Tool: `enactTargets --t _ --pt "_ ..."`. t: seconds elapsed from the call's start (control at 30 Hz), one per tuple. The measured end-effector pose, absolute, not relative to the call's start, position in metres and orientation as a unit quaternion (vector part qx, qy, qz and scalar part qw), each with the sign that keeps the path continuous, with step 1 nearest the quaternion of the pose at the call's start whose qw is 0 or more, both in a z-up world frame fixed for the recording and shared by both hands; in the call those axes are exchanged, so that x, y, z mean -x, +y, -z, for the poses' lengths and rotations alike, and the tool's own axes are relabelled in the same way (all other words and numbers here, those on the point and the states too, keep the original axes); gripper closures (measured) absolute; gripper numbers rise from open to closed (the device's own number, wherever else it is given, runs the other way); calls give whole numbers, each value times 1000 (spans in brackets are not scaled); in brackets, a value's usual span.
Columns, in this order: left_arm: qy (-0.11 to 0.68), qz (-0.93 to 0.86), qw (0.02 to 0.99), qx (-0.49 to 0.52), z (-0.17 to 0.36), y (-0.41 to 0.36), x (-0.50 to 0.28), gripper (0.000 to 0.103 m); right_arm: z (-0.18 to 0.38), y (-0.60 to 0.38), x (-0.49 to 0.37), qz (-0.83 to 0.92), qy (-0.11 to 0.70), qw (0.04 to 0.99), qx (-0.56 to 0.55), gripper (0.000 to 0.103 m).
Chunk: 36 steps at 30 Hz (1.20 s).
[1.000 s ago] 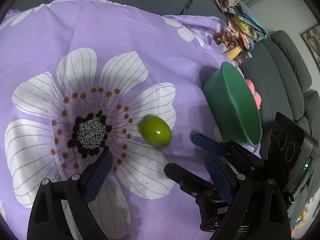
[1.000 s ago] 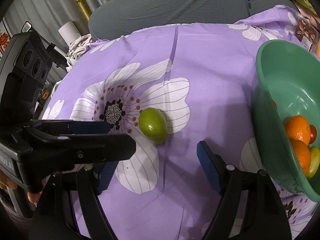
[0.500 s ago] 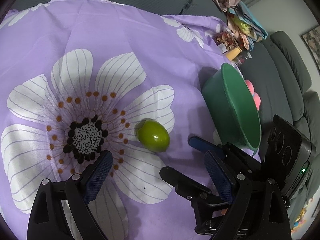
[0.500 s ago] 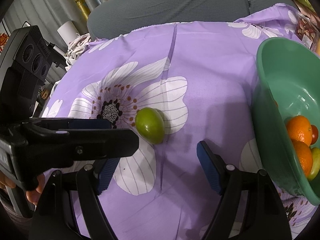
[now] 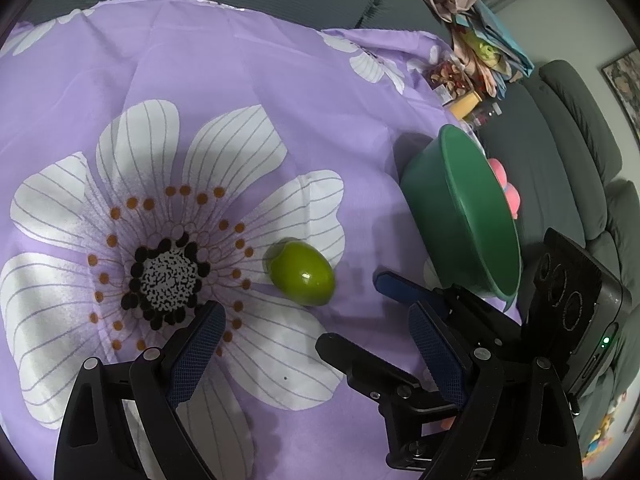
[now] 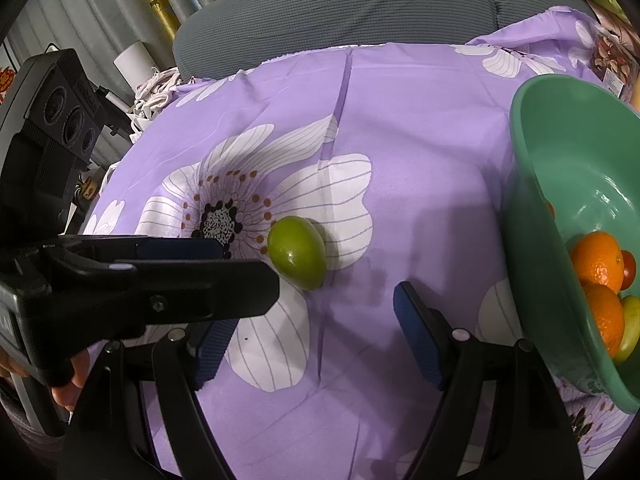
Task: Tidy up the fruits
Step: 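Close the left tool around the green plum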
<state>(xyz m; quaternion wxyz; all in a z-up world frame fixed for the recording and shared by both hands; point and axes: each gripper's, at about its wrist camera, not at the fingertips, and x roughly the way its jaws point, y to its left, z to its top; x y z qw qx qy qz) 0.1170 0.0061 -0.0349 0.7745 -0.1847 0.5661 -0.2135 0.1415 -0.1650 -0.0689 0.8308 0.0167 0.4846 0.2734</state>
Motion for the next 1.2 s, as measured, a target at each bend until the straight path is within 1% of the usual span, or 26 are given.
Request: enactTargets --t 0.63,1.2 --pt "565 215 775 186 34 6 -118 11 69 -165 -142 -269 487 831 -14 25" --pt "557 221 774 206 36 7 -136 11 70 -169 -147 -267 485 833 -12 26"
